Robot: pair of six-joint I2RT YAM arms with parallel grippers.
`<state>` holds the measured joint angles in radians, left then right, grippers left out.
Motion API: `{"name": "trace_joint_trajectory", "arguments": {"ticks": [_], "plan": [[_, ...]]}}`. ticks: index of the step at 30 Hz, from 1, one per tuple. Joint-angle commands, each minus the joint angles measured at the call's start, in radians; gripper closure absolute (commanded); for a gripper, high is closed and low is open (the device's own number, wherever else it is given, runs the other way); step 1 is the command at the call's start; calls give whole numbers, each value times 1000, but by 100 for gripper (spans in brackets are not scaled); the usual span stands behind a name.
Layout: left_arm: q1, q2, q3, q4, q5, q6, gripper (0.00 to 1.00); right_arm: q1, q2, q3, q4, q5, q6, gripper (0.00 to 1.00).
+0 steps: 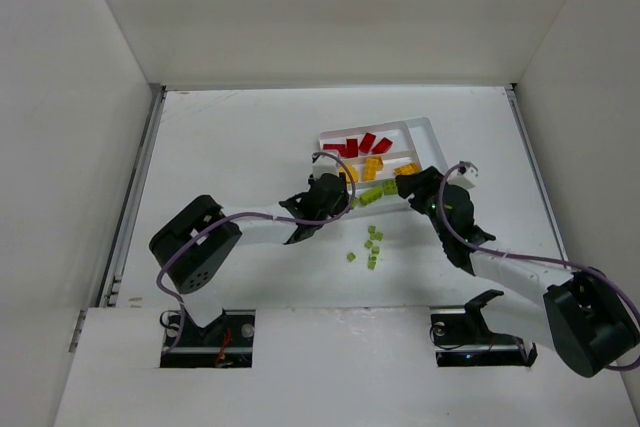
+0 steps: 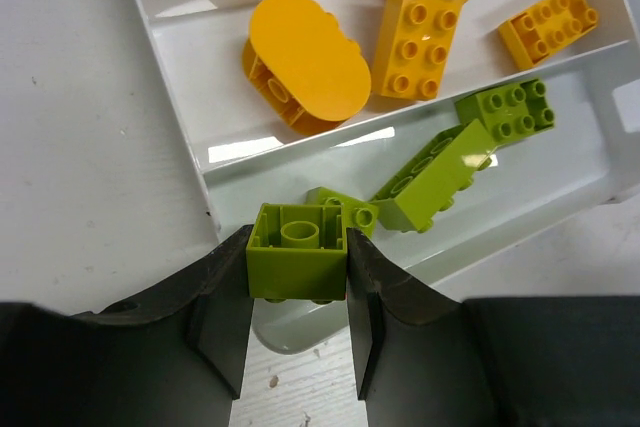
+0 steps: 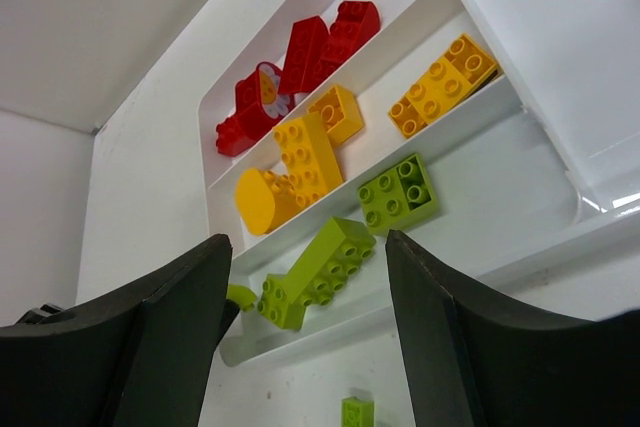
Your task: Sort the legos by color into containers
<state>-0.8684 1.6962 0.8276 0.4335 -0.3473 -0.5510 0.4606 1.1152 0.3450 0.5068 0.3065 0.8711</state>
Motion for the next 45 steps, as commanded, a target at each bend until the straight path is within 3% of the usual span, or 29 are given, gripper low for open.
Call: {"name": "trace_joint_trajectory", "arguments": {"ticks": [1,7,10,12,19,21,24,27,29,33,38,45], "plan": [[-19,3,48,-15,-76,51,73,22,5,15,64,6,0,31],[-39,-9,51,-10,-90,65,53,29,-8,19,52,14,-7,31],[-43,-47,42,-12,-99,68,48,29,-21,18,38,22,-18,31],[-43,-81,31,-15,-101,69,46,39,-28,26,9,31,-24,38],[-28,-256,-56,-6,-104,54,45,146,-12,89,-129,103,-66,71],[-17,-315,-96,1,-111,54,46,193,-26,106,-190,126,-92,76],[-2,-395,-166,23,-108,45,57,276,-41,121,-302,177,-130,79],[-1,-458,-228,43,-72,34,72,336,-19,155,-430,194,-156,78],[-10,-481,-266,57,-45,33,76,348,30,195,-482,177,-202,74],[-27,-498,-359,128,-33,42,76,365,135,264,-517,172,-251,58],[-17,-538,-469,243,-19,52,69,367,250,344,-525,132,-258,58],[-16,-538,-486,278,18,54,66,367,354,390,-554,138,-215,57]]}}
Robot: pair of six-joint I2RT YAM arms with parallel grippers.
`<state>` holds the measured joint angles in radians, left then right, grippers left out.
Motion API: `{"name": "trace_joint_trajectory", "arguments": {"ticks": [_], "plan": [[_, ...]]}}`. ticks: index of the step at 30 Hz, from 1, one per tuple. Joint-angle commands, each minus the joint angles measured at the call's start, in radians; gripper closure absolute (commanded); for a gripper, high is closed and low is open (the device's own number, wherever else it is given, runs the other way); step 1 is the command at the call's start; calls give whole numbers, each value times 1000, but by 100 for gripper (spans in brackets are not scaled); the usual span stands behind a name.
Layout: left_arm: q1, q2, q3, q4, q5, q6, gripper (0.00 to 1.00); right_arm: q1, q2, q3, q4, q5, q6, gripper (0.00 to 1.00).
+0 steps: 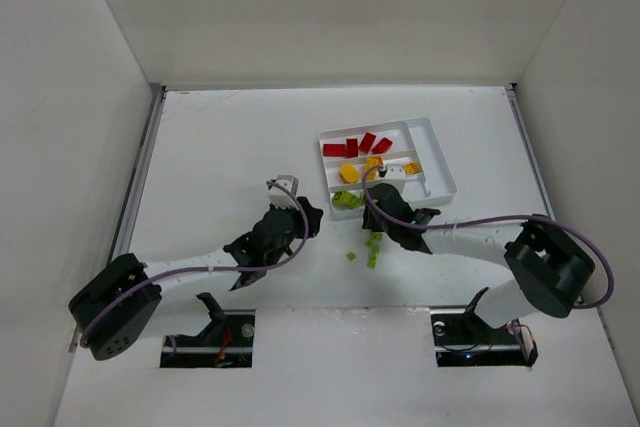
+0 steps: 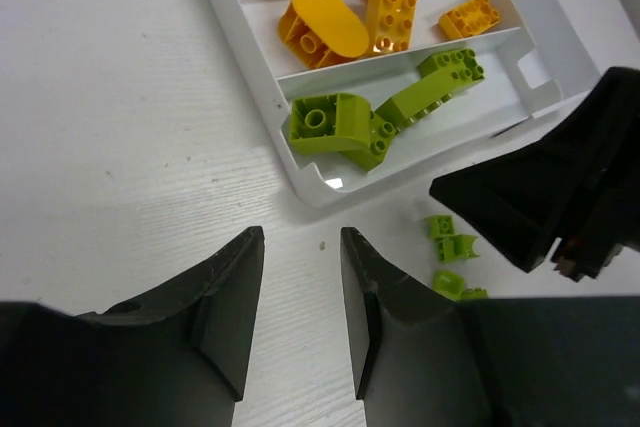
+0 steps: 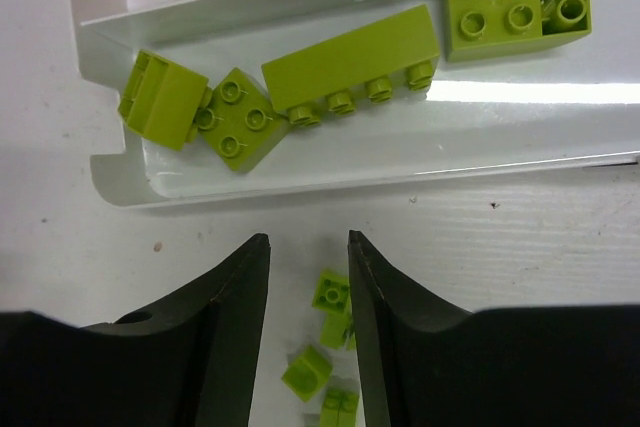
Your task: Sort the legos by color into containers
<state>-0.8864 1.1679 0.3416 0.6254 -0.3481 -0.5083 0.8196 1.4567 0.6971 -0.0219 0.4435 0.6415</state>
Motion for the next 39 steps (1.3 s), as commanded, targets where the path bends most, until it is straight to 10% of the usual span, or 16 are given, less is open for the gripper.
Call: {"name": "trace_joint_trajectory", "arguments": {"ticks": [1,28,39], "plan": [[-3,-2,5,88,18,10,65,8,16,38,-32,4,23,56],[-52,92,50,89,23,21,61,51,64,12,-93,40,86,61],[-62,84,54,83,31,27,57,21,-74,33,-47,61,55,79]]}}
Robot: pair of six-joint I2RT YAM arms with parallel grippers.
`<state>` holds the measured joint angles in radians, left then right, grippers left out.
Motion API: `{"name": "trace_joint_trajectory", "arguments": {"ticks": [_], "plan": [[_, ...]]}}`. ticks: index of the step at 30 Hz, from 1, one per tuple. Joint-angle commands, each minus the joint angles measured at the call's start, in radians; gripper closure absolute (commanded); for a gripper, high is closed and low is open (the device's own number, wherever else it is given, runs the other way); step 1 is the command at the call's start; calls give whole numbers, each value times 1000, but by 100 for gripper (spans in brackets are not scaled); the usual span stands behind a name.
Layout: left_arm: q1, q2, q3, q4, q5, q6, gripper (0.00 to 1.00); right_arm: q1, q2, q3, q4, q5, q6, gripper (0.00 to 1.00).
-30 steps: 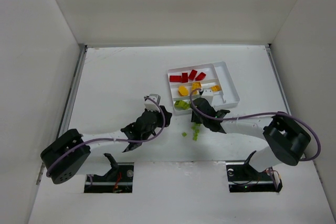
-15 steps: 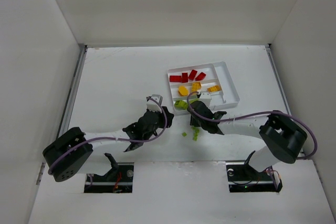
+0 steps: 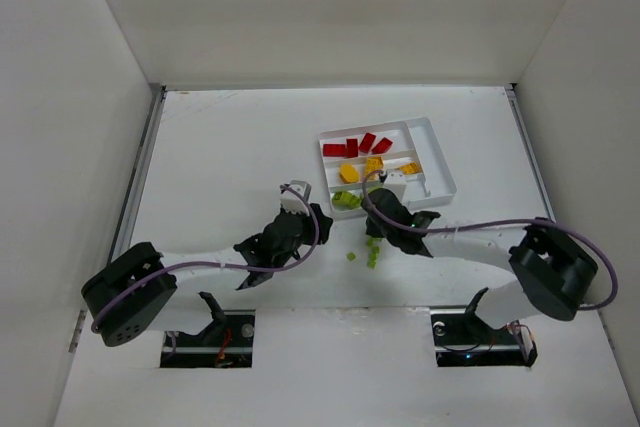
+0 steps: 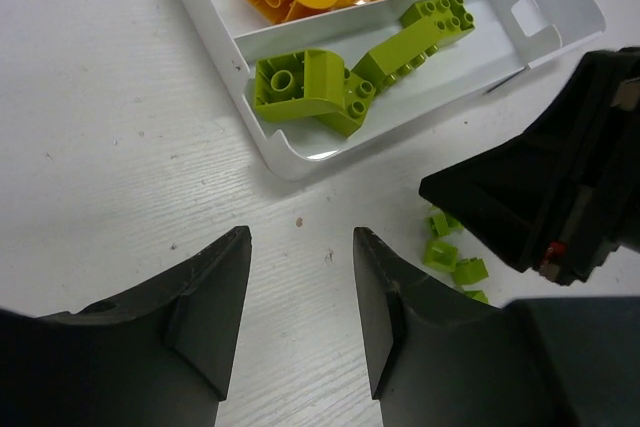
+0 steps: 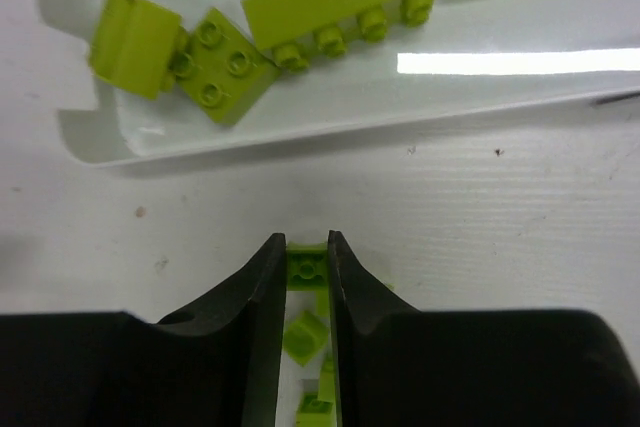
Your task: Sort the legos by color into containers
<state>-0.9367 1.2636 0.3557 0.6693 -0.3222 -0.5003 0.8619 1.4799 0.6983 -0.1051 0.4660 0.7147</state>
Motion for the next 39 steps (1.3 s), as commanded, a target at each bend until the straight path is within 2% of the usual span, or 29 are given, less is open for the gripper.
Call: {"name": "trace_joint_trajectory", "arguments": {"ticks": [1,5,8,11,17,22,28,35,39], "plan": [[-20,-9,43,39,15,25,57,-60,-121,38,42,40,-36,79],[-70,13,69,42,63,65,57,-230,-159,59,91,56,-101,78],[-110,43,97,35,121,100,57,-370,-120,73,163,74,-112,78],[-144,77,124,18,161,129,58,-460,-55,104,206,79,-113,78],[-178,138,195,-101,186,190,58,-562,19,148,223,88,-115,77],[-187,194,247,-197,167,227,59,-599,49,156,234,82,-109,75],[-175,206,259,-246,149,241,58,-593,43,158,239,85,-113,46],[-176,209,266,-307,181,278,56,-541,-58,86,260,77,-97,43],[-190,227,275,-321,239,295,58,-496,-121,26,260,82,-86,42]]}}
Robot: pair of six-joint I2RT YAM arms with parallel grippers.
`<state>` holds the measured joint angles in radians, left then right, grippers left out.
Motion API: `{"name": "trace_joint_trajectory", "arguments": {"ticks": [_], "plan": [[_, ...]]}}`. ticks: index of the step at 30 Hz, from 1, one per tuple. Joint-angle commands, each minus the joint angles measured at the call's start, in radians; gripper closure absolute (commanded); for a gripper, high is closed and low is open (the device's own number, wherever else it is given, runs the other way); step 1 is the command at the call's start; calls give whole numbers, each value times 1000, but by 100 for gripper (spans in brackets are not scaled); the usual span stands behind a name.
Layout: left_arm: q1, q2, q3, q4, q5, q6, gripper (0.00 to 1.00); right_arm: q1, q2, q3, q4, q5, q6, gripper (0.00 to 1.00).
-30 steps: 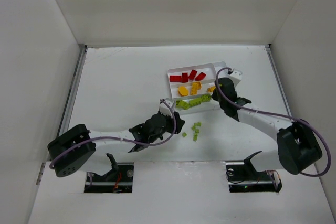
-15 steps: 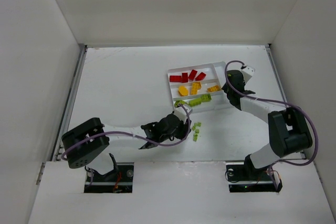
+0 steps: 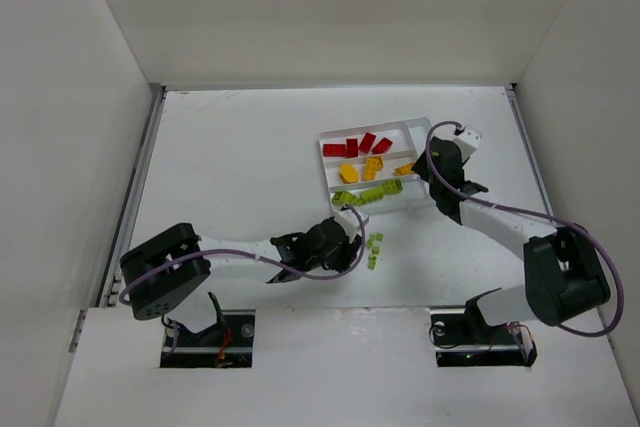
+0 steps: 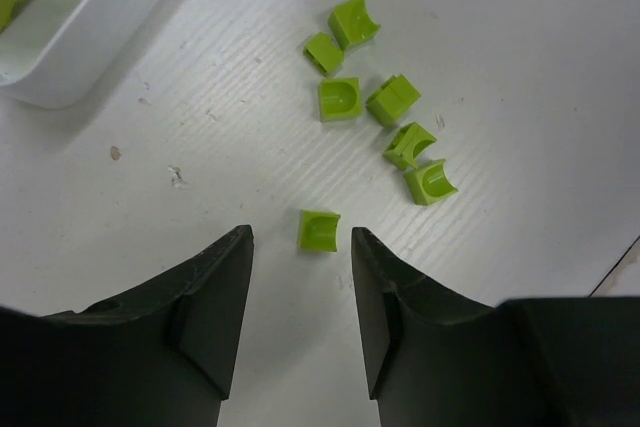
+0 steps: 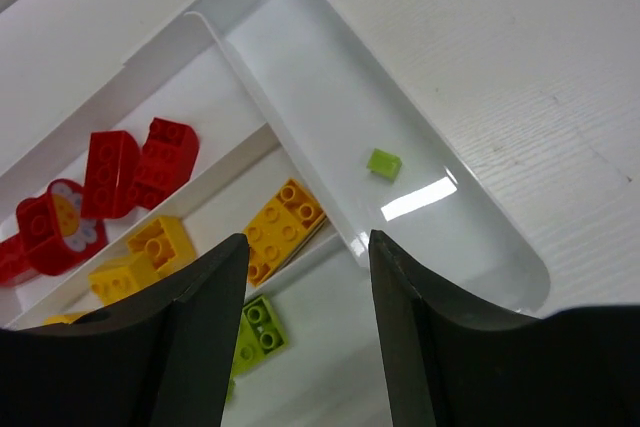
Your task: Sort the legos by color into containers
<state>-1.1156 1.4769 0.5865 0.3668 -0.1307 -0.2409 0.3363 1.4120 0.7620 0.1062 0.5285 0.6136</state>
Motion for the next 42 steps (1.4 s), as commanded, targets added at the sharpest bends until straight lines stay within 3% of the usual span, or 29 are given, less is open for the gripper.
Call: {"name": "trace_joint_trajectory", "arguments": {"ticks": [1,7,15,26,27,30,32,42], "plan": [[-14,23,47,-23,51,40,60,40,-68,-55,49,21,23,42],[-23,89,81,-57,33,61,65,82,-185,-147,32,4,46,42],[-28,71,70,-36,-37,83,84,146,-283,-230,16,4,66,42],[55,-129,71,55,-38,-4,84,197,-536,-262,72,97,84,43],[67,-119,94,67,-41,-20,84,204,-568,-262,72,108,80,46],[96,-46,202,80,-64,-72,83,224,-674,-247,56,131,64,70],[105,34,298,80,-73,-95,83,240,-731,-233,49,136,60,78],[107,561,881,98,-53,-150,83,267,-843,-219,44,133,66,75]]}}
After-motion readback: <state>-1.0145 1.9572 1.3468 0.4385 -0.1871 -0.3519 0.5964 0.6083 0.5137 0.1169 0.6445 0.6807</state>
